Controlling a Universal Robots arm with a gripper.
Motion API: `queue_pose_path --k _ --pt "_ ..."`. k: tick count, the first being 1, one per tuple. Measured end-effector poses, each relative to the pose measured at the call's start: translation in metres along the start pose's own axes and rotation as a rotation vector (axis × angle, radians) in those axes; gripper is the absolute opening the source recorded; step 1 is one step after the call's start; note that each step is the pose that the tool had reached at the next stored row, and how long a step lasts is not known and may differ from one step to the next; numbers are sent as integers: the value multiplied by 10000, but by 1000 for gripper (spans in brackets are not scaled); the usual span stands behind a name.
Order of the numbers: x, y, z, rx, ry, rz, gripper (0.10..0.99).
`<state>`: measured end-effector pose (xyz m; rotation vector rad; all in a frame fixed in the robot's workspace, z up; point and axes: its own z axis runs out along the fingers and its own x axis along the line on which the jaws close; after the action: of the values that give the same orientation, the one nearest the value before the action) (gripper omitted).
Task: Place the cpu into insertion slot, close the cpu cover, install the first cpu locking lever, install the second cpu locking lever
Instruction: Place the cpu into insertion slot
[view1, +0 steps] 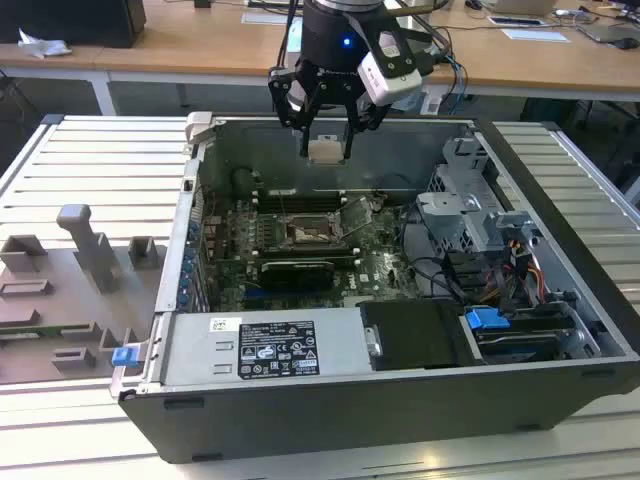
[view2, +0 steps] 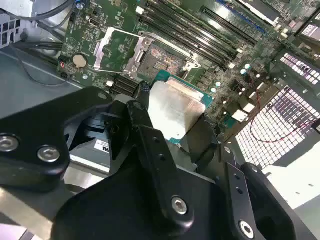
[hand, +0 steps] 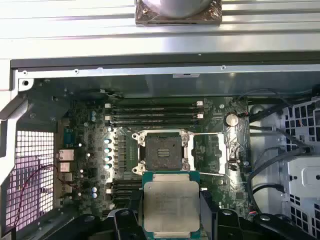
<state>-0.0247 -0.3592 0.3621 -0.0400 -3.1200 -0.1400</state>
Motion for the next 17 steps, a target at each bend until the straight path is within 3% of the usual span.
queue_pose_path --k 4,14,17 --pt "0 2 0 -3 -19 222 541" --pt "0 2 14 -30 -140 1562 541" --pt "0 1 22 -35 -152 1687 541"
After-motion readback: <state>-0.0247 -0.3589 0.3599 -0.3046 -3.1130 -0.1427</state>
